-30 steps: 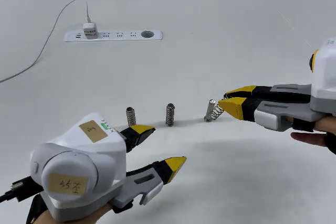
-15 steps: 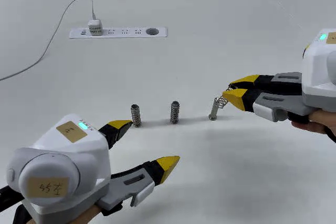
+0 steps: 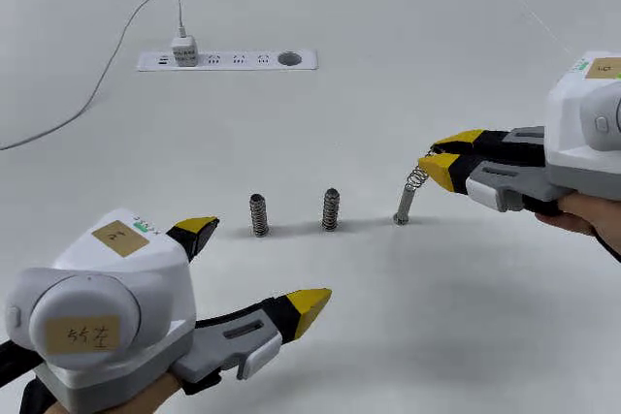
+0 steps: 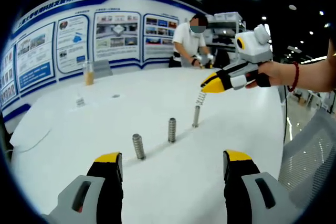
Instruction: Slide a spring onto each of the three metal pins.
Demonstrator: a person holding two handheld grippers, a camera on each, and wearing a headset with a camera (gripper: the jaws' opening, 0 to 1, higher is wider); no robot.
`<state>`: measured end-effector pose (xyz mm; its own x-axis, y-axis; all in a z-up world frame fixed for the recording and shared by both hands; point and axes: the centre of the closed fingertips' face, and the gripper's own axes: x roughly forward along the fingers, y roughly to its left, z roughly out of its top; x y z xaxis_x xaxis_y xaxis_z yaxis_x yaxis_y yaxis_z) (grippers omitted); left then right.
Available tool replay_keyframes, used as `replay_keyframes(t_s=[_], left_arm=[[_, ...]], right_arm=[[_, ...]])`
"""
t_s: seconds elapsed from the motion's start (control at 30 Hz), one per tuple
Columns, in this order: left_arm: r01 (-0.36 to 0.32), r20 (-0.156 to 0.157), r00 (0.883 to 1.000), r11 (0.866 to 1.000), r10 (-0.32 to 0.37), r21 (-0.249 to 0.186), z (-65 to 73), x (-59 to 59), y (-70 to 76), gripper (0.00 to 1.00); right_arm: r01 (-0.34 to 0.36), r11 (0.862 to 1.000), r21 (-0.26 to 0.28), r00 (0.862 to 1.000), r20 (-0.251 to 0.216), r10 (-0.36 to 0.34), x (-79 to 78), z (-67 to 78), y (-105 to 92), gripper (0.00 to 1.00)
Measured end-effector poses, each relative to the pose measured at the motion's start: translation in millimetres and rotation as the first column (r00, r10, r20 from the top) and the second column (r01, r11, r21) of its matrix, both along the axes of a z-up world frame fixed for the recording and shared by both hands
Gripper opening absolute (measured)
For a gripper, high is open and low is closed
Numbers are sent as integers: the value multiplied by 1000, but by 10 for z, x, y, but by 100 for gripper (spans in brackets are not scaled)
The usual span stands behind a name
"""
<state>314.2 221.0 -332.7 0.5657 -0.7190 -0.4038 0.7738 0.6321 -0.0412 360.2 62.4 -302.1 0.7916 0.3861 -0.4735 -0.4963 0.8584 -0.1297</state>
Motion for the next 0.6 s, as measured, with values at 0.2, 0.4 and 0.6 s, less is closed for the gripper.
replay_keyframes(t_s=[0.2,0.4,0.6], left_arm=[[-11,-4,1000,1000,11,-16,12,12,19,88],[-24,-15,1000,1000,24,-14,-17,21,42,93],[-19,-16,1000,1000,19,-17,-18,14,29,94]], right_arm=[[-24,999,-31,1000,-17,24,12,-69,56,12],[-59,993,-104,998,-17,57,14,-108,113,12],[-84,981,-175,996,-30,80,16,-201,151,12]])
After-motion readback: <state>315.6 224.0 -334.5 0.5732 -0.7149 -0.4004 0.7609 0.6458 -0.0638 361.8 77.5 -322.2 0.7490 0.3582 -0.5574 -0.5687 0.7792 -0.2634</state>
